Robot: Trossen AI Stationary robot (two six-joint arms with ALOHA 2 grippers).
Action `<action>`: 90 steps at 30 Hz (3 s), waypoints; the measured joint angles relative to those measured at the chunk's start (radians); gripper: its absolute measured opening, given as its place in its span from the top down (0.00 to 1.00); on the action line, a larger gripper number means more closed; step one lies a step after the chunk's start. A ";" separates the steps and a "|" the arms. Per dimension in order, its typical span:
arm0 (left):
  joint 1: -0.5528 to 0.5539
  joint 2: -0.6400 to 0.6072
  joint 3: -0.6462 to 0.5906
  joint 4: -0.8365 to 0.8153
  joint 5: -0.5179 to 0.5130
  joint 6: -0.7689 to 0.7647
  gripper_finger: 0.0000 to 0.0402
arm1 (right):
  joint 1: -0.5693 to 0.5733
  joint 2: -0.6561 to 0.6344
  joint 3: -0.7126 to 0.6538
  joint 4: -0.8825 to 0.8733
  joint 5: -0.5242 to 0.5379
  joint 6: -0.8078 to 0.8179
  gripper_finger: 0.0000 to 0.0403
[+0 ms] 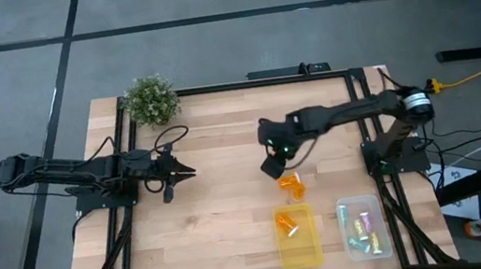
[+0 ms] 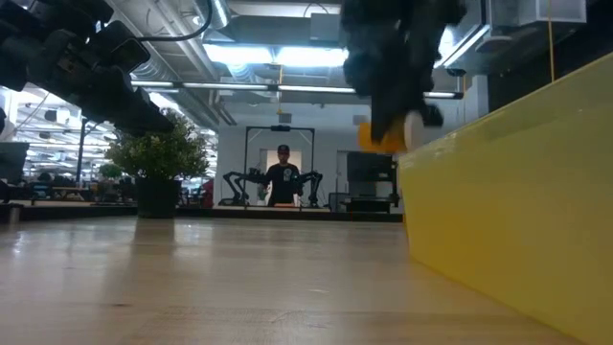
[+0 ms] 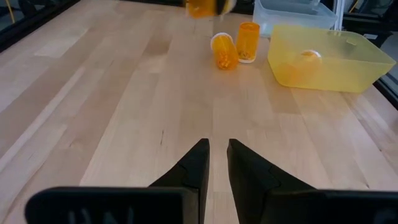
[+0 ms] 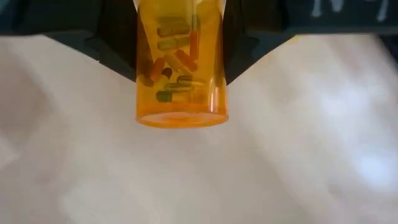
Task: Pick and place medicine bottles into bin by pill shape (circle, oval)
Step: Put the orange capsule bottle into the yellow bin
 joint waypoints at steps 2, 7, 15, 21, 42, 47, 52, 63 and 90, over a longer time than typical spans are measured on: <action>0.000 0.000 0.000 -0.001 0.000 0.000 0.87 | 0.050 -0.025 0.000 0.018 0.007 0.083 0.58; 0.000 0.000 0.000 -0.001 0.000 0.001 0.87 | 0.190 -0.038 0.000 0.044 0.030 0.292 0.58; 0.000 0.000 0.000 -0.007 0.000 0.005 0.87 | 0.402 -0.018 0.000 0.072 0.032 0.601 0.58; 0.000 0.000 0.000 -0.008 0.000 0.011 0.87 | 0.509 -0.018 0.000 0.088 0.031 0.784 0.58; 0.000 0.000 0.000 -0.008 0.000 0.030 0.87 | 0.554 -0.018 0.000 0.093 0.059 0.924 0.48; 0.000 0.000 0.000 -0.008 0.000 0.030 0.87 | 0.554 -0.018 0.000 0.092 0.055 0.923 0.48; 0.000 0.000 0.000 -0.008 0.000 0.030 0.87 | 0.554 -0.018 0.000 0.091 0.052 0.912 0.48; 0.000 0.000 0.000 -0.008 0.000 0.030 0.87 | 0.554 -0.018 -0.001 0.093 0.052 0.844 0.47; 0.000 0.000 0.000 -0.008 0.000 0.024 0.87 | 0.514 -0.018 -0.001 0.093 0.181 0.919 0.34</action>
